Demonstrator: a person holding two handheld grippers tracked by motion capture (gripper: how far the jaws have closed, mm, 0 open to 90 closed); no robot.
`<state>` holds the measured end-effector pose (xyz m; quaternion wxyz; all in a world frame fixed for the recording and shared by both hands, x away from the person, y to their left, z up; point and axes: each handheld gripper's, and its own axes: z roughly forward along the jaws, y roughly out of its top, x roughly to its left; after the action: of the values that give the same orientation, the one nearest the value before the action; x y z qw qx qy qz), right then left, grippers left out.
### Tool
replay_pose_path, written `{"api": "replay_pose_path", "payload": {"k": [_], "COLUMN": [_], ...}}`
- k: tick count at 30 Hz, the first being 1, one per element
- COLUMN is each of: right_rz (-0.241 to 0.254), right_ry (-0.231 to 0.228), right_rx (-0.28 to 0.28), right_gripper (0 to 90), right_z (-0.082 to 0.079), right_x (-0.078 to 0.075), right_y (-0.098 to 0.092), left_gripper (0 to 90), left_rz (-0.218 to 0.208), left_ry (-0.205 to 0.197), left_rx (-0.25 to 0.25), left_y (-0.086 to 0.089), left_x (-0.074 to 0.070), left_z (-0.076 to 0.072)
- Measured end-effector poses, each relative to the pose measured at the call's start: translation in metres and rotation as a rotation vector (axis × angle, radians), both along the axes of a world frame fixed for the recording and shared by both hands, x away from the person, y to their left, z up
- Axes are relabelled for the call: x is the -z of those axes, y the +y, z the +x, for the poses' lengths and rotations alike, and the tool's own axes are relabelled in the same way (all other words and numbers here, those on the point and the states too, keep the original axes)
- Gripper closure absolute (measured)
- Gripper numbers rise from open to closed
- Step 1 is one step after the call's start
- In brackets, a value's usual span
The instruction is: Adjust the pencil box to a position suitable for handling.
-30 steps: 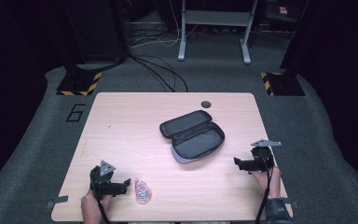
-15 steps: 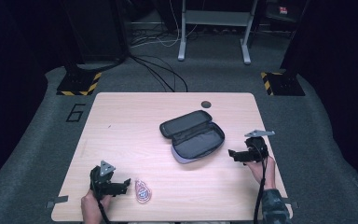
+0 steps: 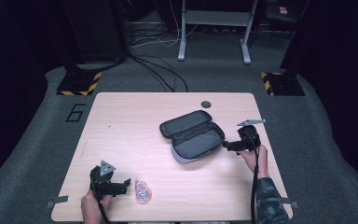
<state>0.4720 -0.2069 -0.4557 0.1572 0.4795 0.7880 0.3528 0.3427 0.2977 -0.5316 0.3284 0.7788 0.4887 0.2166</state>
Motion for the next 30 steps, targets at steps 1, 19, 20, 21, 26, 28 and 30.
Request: {"api": "replay_pose_path", "payload": {"k": [1,19,20,21,26,28,30], "right_rz": [0.0,-0.022,-0.026,-0.026,-0.048,-0.033,-0.033], "right_ry": [0.0,0.022,0.02,0.011,0.024,0.025,0.029], "right_rx": [0.0,-0.024,-0.016,0.001,0.016,0.029,0.027], "right_gripper": [7.1,35.8,40.8,44.3,59.4,64.6,68.8], "right_z": [0.0,0.043,0.044,0.045,0.052,0.054,0.056], "right_x": [0.0,0.009,0.009,0.009,0.015,0.016,0.016], "right_y": [0.0,0.016,0.017,0.019,0.018,0.018,0.018], "left_gripper": [0.1,0.1,0.1,0.1,0.1,0.1,0.2], "left_rz": [0.0,0.0,0.0,0.0,0.0,0.0,0.0], "left_ry": [0.0,0.0,0.0,0.0,0.0,0.0,0.0], "left_rx": [0.0,0.001,0.002,0.002,0.001,0.001,0.001], "left_y": [0.0,0.0,0.0,0.0,0.0,0.0,0.0], "left_x": [0.0,0.0,0.0,0.0,0.0,0.0,0.0], "left_z": [0.0,0.0,0.0,0.0,0.0,0.0,0.0]}}
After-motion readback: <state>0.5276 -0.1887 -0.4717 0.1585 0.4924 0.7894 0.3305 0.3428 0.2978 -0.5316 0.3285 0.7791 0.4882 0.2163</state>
